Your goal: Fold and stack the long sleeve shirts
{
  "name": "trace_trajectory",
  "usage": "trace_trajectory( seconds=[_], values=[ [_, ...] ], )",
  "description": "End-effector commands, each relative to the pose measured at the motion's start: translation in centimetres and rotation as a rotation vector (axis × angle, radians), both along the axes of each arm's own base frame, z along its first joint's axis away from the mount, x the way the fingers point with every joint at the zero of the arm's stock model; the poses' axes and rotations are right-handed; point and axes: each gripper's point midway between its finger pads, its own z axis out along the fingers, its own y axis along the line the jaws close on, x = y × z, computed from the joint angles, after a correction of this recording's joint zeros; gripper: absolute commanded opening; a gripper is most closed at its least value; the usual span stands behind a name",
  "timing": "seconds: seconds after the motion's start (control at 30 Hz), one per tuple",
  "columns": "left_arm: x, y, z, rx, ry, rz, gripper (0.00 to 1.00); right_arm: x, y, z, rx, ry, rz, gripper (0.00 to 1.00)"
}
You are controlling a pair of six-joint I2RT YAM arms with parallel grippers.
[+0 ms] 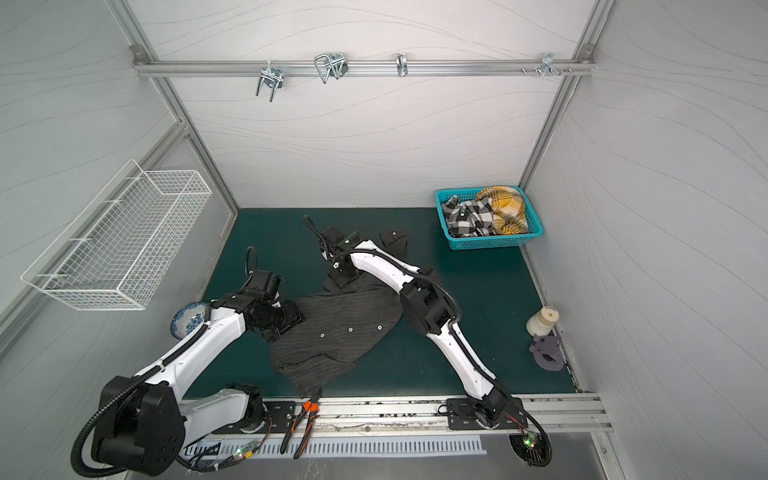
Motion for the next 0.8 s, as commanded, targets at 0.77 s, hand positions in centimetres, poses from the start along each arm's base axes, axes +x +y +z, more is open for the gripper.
trace_trajectory(
  seconds=[0.77],
  values=[
    [4.5, -4.7, 0.4, -0.151, -0.055, -0.055, 0.86, 4.9, -22.4, 21.0, 0.877, 0.127, -0.831, 0.0]
  ],
)
